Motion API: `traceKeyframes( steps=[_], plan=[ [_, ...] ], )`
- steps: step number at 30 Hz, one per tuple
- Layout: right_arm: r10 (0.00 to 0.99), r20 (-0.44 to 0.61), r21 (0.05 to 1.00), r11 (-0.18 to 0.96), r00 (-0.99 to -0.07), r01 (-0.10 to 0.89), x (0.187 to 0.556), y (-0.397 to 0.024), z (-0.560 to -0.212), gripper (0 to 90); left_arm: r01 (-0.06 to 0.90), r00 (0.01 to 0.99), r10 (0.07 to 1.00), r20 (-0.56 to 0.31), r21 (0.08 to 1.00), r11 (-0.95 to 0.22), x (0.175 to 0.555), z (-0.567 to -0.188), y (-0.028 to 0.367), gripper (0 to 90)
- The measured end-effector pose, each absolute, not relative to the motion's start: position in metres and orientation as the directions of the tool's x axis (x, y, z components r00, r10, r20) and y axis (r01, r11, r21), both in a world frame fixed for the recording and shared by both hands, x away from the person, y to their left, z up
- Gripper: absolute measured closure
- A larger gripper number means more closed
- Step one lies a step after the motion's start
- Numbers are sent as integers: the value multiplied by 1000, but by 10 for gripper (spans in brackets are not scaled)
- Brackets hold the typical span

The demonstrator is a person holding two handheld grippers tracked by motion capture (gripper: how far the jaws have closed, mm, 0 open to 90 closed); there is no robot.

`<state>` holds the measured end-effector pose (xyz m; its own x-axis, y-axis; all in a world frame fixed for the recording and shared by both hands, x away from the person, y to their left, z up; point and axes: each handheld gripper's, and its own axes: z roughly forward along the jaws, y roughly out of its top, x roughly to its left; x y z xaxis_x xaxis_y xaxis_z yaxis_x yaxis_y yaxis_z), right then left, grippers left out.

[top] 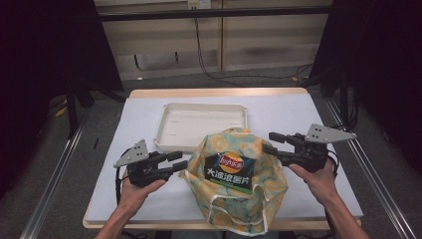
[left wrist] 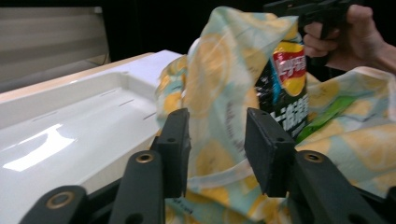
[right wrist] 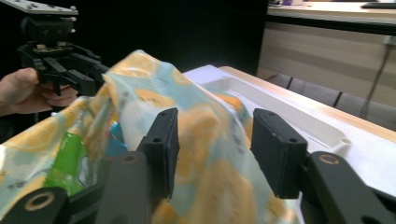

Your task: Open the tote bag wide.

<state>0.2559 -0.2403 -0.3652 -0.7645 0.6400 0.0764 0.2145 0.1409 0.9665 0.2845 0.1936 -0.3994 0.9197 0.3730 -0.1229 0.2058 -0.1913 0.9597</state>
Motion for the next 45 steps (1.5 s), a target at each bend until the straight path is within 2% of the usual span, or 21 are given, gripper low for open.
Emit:
traceKeyframes(
  steps=[4,6,7,8,9,11,12,13,15,23,31,38,45],
  plan=[
    [616,79,964,154,-784,219,262,-230,-365,491,178,928,362,-86,957,-230,287,-396,180,531],
    [611,82,960,165,-787,228,266,-227,-366,516,184,928,362,-86,952,-244,289,-397,172,512],
    [600,92,957,168,-794,237,268,-224,-368,609,186,929,359,-88,950,-249,290,-397,169,564],
    [600,92,957,168,-794,237,268,-224,-368,609,187,930,357,-87,949,-253,291,-398,166,564],
    [591,99,957,163,-800,239,268,-224,-368,642,195,928,361,-93,946,-258,292,-398,165,615],
    [586,113,956,156,-802,248,268,-224,-368,750,196,932,350,-98,947,-256,295,-398,164,757],
    [580,123,957,146,-805,251,269,-225,-367,775,199,932,347,-103,946,-254,297,-397,165,809],
    [583,131,957,136,-802,255,270,-226,-365,870,199,934,341,-109,950,-242,298,-397,166,884],
    [578,140,960,121,-804,253,271,-228,-362,900,199,934,339,-113,953,-231,299,-393,169,900],
    [623,123,967,100,-773,235,285,-231,-353,900,190,933,342,-113,961,-200,304,-383,169,900],
    [663,100,970,100,-742,220,313,-230,-352,900,208,910,397,-118,959,-192,317,-383,167,900],
    [688,108,954,131,-717,270,339,-218,-379,900,254,885,448,-128,939,-233,323,-399,168,900],
    [684,111,930,185,-721,318,341,-214,-406,900,292,884,448,-136,908,-301,324,-420,173,900]
  ],
)
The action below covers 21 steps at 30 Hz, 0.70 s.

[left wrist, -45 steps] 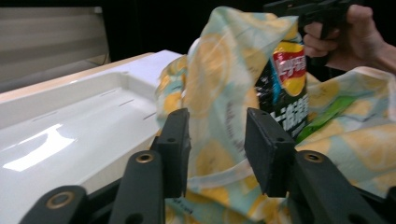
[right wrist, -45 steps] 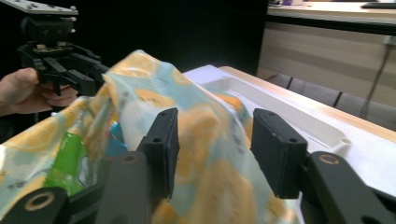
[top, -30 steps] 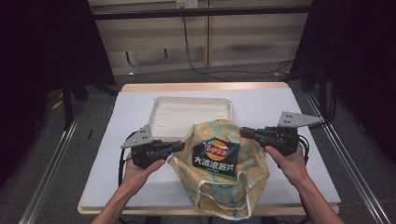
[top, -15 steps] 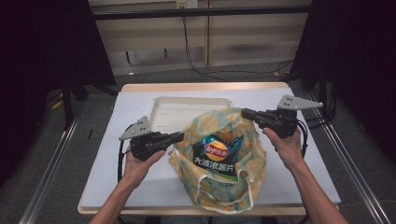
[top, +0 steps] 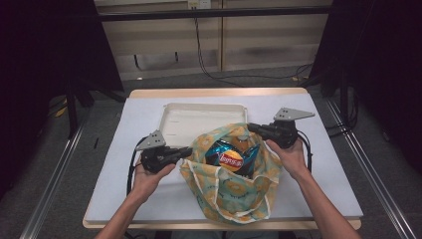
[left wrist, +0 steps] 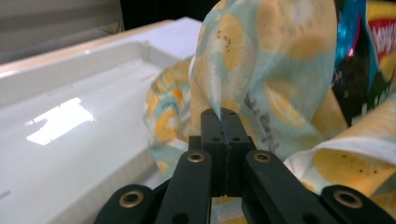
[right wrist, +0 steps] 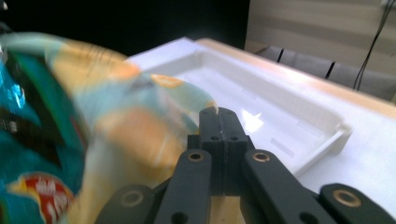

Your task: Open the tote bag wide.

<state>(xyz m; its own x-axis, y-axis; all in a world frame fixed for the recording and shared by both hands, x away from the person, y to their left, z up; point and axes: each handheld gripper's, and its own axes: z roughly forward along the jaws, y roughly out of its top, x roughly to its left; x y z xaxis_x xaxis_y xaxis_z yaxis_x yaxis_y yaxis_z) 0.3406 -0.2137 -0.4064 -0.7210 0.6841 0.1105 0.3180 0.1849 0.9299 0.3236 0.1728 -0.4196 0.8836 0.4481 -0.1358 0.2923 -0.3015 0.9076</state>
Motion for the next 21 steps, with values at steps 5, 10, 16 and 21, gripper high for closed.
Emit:
traceKeyframes(
  steps=[5,10,16,21],
  plan=[
    [676,113,919,207,-729,335,339,-213,-417,900,294,896,424,-130,890,-348,314,-426,175,900],
    [671,120,917,207,-732,341,337,-215,-423,900,292,904,408,-125,879,-377,306,-435,177,900],
    [683,111,903,235,-722,360,337,-215,-436,900,300,914,389,-118,841,-450,303,-450,166,900],
    [681,100,875,287,-725,390,337,-213,-453,900,298,916,386,-113,834,-464,300,-451,167,900]
  ],
)
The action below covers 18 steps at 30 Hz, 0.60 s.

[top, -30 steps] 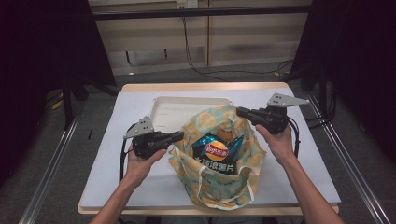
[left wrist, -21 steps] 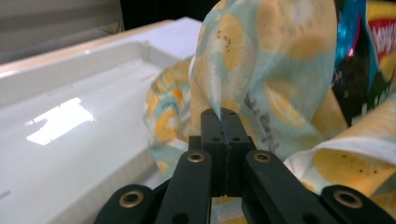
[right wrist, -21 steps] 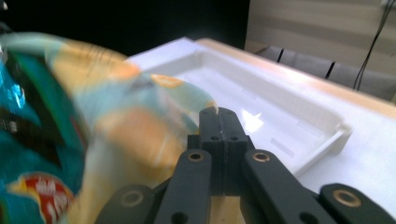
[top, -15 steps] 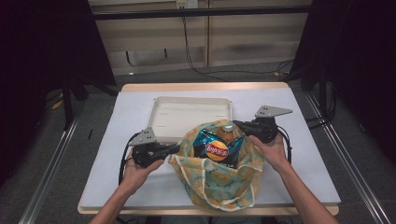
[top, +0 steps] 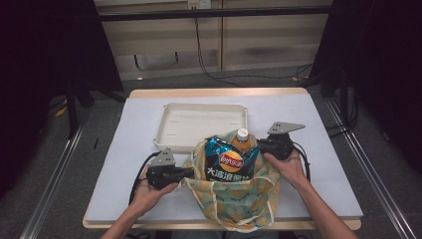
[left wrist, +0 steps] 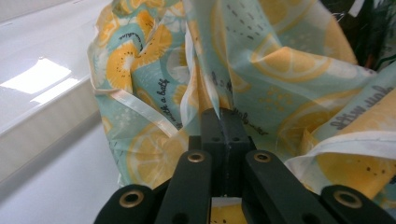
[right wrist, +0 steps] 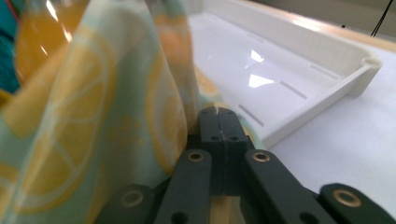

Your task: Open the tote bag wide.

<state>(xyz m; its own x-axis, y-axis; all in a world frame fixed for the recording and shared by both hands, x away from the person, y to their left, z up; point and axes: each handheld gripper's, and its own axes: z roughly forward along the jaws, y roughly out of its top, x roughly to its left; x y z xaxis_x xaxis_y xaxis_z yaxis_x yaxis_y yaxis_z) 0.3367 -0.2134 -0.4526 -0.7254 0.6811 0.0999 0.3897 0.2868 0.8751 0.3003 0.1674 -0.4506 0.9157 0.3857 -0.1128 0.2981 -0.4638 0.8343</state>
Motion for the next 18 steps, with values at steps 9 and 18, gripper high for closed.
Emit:
traceKeyframes(
  steps=[9,18],
  plan=[
    [665,81,857,333,-743,392,336,-211,-470,900,309,919,377,-116,807,-503,296,-462,163,900],
    [661,108,836,344,-743,427,339,-213,-484,900,323,918,374,-136,804,-499,300,-467,159,900]
  ],
)
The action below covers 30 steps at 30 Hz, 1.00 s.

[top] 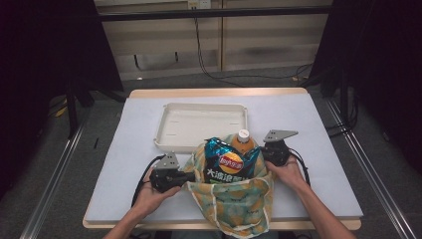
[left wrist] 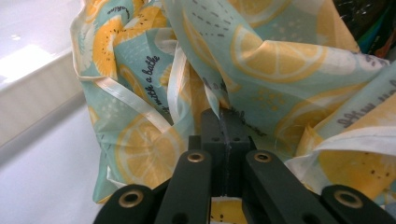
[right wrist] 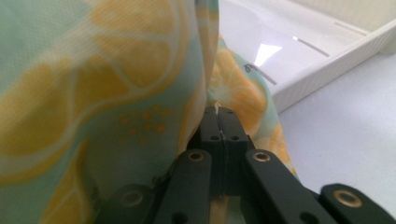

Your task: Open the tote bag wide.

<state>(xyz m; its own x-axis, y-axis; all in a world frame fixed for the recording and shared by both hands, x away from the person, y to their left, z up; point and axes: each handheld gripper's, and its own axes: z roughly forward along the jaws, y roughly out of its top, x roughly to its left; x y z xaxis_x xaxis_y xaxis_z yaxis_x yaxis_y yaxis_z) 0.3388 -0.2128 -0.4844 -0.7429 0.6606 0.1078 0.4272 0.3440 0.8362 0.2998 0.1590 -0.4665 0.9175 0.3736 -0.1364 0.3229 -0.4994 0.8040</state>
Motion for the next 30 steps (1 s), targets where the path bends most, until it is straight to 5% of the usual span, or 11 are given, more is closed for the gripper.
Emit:
traceKeyframes(
  steps=[15,24,30],
  plan=[
    [660,98,816,376,-745,440,340,-210,-489,891,348,917,373,-142,744,-571,301,-480,147,895],
    [710,147,860,253,-689,444,335,-230,-464,563,334,910,386,-152,821,-462,294,-461,160,668],
    [737,136,879,218,-662,424,317,-244,-444,467,337,897,414,-158,850,-405,292,-445,170,548]
  ],
)
